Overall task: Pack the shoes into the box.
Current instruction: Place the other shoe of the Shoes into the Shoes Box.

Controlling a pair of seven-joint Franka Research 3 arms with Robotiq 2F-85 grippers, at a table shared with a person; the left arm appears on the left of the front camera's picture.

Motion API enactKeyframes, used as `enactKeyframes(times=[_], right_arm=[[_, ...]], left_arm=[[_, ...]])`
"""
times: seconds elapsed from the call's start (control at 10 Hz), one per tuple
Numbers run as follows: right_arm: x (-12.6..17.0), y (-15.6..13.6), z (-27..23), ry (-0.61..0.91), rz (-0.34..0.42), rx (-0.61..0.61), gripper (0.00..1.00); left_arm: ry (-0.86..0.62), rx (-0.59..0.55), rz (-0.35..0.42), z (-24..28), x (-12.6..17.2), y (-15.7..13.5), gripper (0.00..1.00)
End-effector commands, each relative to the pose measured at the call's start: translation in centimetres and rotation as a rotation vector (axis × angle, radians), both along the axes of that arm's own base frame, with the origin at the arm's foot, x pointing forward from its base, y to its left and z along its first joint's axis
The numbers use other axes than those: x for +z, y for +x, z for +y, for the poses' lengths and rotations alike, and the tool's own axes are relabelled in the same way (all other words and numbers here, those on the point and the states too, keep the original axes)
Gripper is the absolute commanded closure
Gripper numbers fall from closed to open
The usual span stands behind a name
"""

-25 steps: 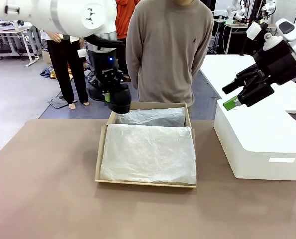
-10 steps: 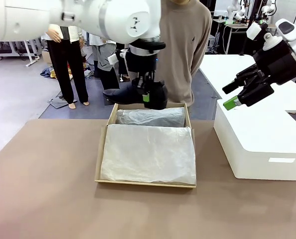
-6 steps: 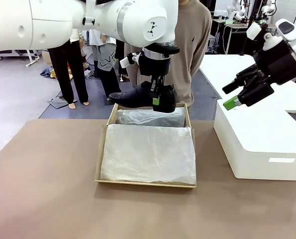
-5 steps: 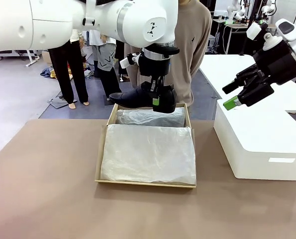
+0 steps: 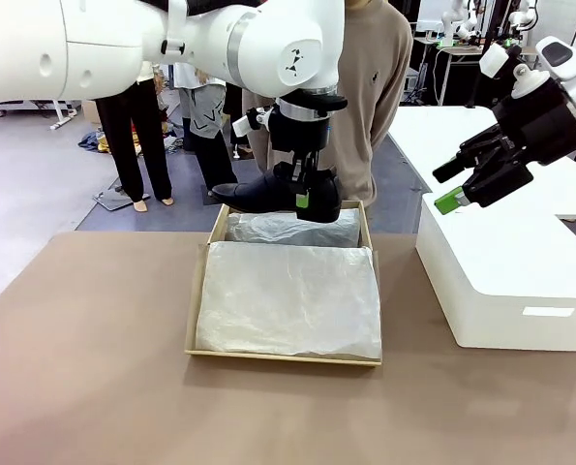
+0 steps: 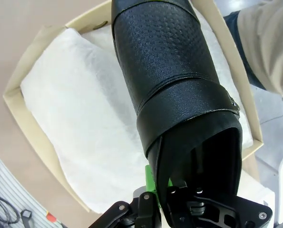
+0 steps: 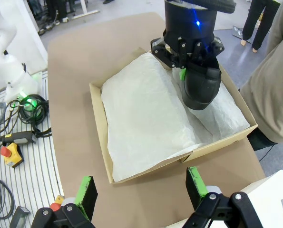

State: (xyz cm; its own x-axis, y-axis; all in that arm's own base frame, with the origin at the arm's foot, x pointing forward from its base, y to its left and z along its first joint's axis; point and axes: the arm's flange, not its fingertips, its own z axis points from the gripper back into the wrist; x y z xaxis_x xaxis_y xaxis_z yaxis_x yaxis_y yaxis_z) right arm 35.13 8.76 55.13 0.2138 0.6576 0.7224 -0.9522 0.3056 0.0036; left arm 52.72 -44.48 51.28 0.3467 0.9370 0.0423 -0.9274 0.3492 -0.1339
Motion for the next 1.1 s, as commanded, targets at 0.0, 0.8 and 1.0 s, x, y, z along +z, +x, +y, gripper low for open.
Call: enactKeyframes(times=[0.0,0.8,1.0], right_arm=[[0.0,0.3,0.1,0.029,-0.018,0.023,0.0],[0.0,0.3,0.1,0.029,-0.018,0.023,0.0],[0.0,0.3,0.1,0.029,-0.018,0.023,0.0]], left_arm=[[-0.015,0.052,0.005,-1.1,-0.2,0.3,1.0],[-0.029,0.148,0.015,-5.0,-1.9,1.9,1.0],[-0.024,0.154,0.026,-4.9,-2.4,1.9,1.0]])
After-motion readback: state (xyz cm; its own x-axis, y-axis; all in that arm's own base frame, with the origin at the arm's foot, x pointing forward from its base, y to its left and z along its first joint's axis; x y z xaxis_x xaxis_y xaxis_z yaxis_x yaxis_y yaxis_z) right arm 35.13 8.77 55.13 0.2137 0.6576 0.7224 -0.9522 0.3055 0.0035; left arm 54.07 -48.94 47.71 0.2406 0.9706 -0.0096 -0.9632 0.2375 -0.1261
